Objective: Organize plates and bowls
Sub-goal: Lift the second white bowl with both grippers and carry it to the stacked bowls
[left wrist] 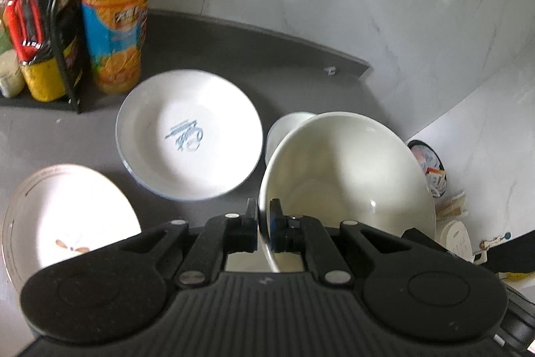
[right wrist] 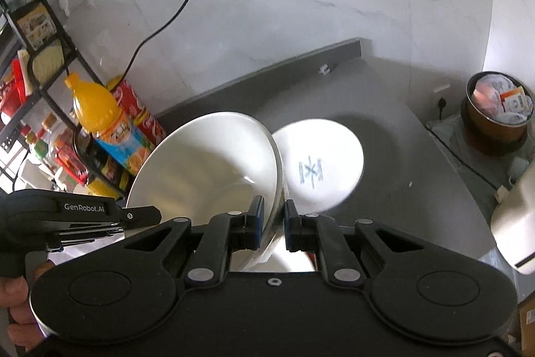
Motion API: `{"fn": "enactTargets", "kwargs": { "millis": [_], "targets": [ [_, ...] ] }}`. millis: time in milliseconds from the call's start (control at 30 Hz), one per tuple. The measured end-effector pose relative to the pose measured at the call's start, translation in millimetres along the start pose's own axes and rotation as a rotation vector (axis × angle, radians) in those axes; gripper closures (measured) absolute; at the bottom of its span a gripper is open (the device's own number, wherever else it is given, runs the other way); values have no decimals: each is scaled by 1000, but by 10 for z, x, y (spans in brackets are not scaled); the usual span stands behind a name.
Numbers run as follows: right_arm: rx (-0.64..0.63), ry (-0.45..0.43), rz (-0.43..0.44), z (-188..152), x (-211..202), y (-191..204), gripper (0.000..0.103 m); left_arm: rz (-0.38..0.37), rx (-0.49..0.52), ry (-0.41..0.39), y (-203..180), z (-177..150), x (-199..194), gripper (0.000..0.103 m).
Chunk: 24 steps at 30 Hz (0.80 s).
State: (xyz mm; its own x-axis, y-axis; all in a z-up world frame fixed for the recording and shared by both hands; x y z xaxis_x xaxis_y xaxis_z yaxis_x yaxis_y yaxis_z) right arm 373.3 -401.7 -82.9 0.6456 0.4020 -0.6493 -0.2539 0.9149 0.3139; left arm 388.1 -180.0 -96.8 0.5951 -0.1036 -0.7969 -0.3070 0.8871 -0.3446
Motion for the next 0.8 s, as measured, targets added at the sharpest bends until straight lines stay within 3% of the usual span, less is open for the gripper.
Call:
{"fn": "enactTargets", "kwargs": {
  "millis": [800],
  "targets": [
    [-23,99,-25,-575,114,-23,90,70,3,127,261,-587,242,99]
  ]
}}
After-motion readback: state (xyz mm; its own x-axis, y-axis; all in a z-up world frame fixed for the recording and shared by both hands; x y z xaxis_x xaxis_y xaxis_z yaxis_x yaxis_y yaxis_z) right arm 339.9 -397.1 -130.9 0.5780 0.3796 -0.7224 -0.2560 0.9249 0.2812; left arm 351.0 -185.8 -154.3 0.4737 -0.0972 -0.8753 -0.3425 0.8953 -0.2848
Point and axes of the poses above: each gripper's, at about its wrist camera, not at the fingertips, and x roughly the way its jaws point, y to its left, z to its top, the point moved 3 cm from there along x, roughly the way its jaws point, and after that the axes turned 4 degrees about -y, right-handed, at the moved point
